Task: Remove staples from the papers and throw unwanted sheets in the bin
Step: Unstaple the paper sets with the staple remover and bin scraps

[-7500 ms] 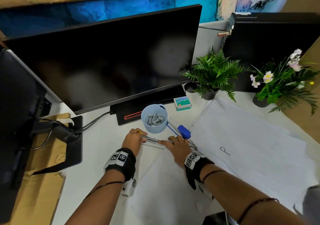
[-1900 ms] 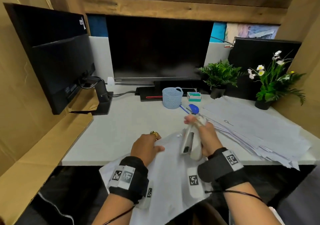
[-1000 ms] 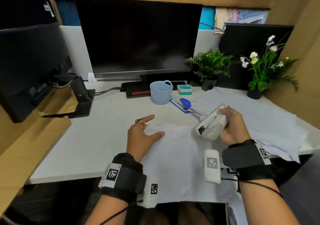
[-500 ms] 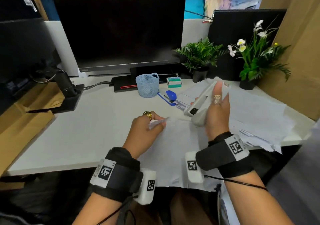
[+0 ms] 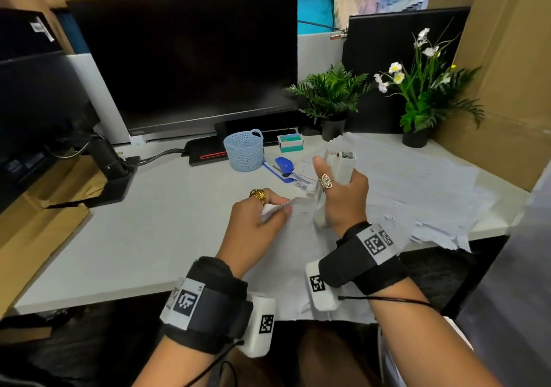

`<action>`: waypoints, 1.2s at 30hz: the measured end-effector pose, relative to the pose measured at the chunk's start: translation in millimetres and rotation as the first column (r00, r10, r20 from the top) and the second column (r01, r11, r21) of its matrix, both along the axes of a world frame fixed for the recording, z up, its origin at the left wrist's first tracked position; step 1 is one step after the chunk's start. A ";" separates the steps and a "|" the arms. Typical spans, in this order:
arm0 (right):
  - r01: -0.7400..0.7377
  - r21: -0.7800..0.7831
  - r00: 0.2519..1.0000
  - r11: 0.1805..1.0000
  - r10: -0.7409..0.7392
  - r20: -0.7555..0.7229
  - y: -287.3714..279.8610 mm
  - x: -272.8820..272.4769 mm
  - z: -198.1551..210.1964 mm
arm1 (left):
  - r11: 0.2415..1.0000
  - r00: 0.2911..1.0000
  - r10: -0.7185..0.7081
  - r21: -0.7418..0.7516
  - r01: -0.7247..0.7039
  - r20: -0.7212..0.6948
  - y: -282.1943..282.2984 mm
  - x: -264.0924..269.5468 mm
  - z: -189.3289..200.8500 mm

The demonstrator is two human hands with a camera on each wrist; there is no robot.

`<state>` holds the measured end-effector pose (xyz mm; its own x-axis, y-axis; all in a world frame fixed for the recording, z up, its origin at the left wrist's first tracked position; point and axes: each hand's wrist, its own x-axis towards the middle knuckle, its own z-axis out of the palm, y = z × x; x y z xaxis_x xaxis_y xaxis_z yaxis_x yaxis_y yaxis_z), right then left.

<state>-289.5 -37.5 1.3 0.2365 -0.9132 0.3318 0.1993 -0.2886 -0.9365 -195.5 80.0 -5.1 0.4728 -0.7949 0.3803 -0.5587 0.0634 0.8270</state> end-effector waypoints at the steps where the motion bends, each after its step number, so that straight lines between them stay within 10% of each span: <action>1: -0.008 0.022 1.000 1.000 0.009 -0.009 -1.7 0.1 -1.3 | 1.000 1.000 -0.001 0.005 0.001 0.009 -0.1 -0.2 -0.8; 11: -0.116 0.422 0.993 0.899 0.110 0.039 -13.0 -0.4 -2.3 | 0.998 0.997 0.040 0.039 -0.042 0.064 3.8 7.4 -7.7; 23: -0.099 0.390 0.981 0.916 0.156 -0.118 -2.8 18.3 -0.9 | 0.984 0.970 0.087 0.129 -0.119 0.228 13.3 16.4 -7.7; 30: -0.183 0.585 0.839 0.790 0.436 -0.327 -62.3 61.4 -22.0 | 0.909 0.899 0.226 0.250 -0.333 0.375 30.3 47.4 -13.0; 36: -0.171 0.458 0.495 0.872 0.478 -0.726 -48.1 63.9 -16.4 | 0.873 0.893 0.148 0.368 -0.320 0.425 44.0 57.9 -19.7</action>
<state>-225.5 -85.7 -15.1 0.5555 -0.7178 -0.4198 -0.6503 -0.0604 -0.7572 -137.6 124.0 -24.8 0.5560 -0.8008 0.2227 -0.7808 -0.4114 0.4702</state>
